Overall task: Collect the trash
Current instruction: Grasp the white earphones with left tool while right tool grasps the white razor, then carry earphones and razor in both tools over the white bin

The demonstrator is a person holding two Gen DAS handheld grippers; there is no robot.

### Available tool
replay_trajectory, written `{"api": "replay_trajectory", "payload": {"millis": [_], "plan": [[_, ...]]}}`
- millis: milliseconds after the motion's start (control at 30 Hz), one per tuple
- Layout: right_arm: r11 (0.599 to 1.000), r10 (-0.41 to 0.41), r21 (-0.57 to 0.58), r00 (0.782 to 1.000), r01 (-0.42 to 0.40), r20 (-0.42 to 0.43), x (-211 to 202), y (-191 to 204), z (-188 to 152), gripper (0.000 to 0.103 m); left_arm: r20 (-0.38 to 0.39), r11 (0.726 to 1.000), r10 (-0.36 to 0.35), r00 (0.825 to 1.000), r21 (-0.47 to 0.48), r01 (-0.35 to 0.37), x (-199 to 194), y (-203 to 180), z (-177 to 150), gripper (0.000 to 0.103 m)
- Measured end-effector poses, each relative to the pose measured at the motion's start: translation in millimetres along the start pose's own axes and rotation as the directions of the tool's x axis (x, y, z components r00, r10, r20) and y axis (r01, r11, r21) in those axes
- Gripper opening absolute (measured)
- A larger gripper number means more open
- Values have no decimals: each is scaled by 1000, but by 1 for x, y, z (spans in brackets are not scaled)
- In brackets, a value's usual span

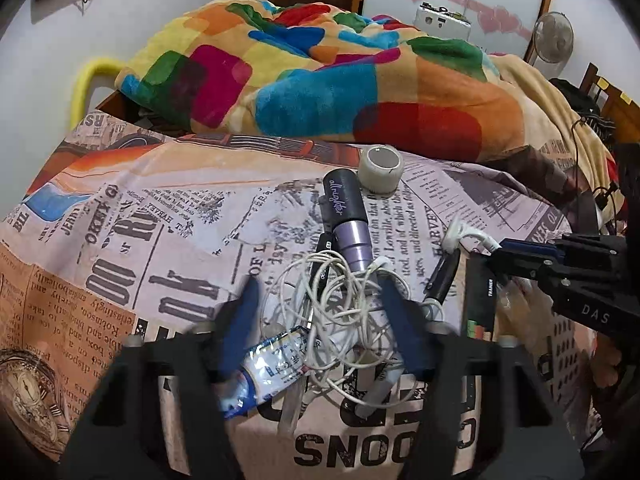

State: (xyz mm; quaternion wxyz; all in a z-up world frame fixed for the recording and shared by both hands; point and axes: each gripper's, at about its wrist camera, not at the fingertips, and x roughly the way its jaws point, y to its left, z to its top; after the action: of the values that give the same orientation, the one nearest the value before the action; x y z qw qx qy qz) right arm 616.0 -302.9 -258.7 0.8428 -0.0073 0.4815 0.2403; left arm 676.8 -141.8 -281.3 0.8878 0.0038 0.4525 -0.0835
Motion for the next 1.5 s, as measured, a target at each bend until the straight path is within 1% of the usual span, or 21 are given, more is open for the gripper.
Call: {"api": "replay_trajectory", "payload": {"millis": [33,133,267,367,433,600,800,900,1067,1200,1367,1500], "plan": [[1000,-2,-5,1000,2,2,1,1,0,11,3,1000,13,1000,11,-13,1,-2,0,39],[1000,-5,-11,1000,5,7,1,2,0,10,8,1000,2,1000,27,-2,2,-4,-1,31],[1000,-6,-7,1000,6,10,1,2,1,9,0,999,-37,999,27,37,0,-3,-1,11],[1000,-12,7,1000,12,29,-3,2,2,9,1,996,-88,996,-5,88,-6,1,0,5],[1000,-12,21,999,11,42,-8,2,3,9,7,993,-113,994,-26,114,-13,3,3,5],[998,-22,52,997,19,70,-24,0,9,9,42,991,-127,991,-24,128,-35,0,9,4],[997,-40,69,995,34,96,-54,3,14,9,87,988,-153,984,-21,155,-75,-5,18,4],[997,-46,65,992,38,116,-75,12,14,9,115,987,-154,981,-19,157,-100,-6,21,4],[998,-50,42,989,45,142,-108,32,14,9,154,989,-140,978,-31,146,-144,-3,21,4],[999,-50,4,982,50,184,-143,59,12,9,180,993,-109,978,-28,116,-184,0,15,4],[999,-37,-29,974,45,224,-178,87,7,9,210,996,-65,976,-42,75,-236,10,-2,4],[997,-18,-71,968,37,249,-204,120,0,9,240,997,-26,971,-59,42,-279,19,-20,4]]}}
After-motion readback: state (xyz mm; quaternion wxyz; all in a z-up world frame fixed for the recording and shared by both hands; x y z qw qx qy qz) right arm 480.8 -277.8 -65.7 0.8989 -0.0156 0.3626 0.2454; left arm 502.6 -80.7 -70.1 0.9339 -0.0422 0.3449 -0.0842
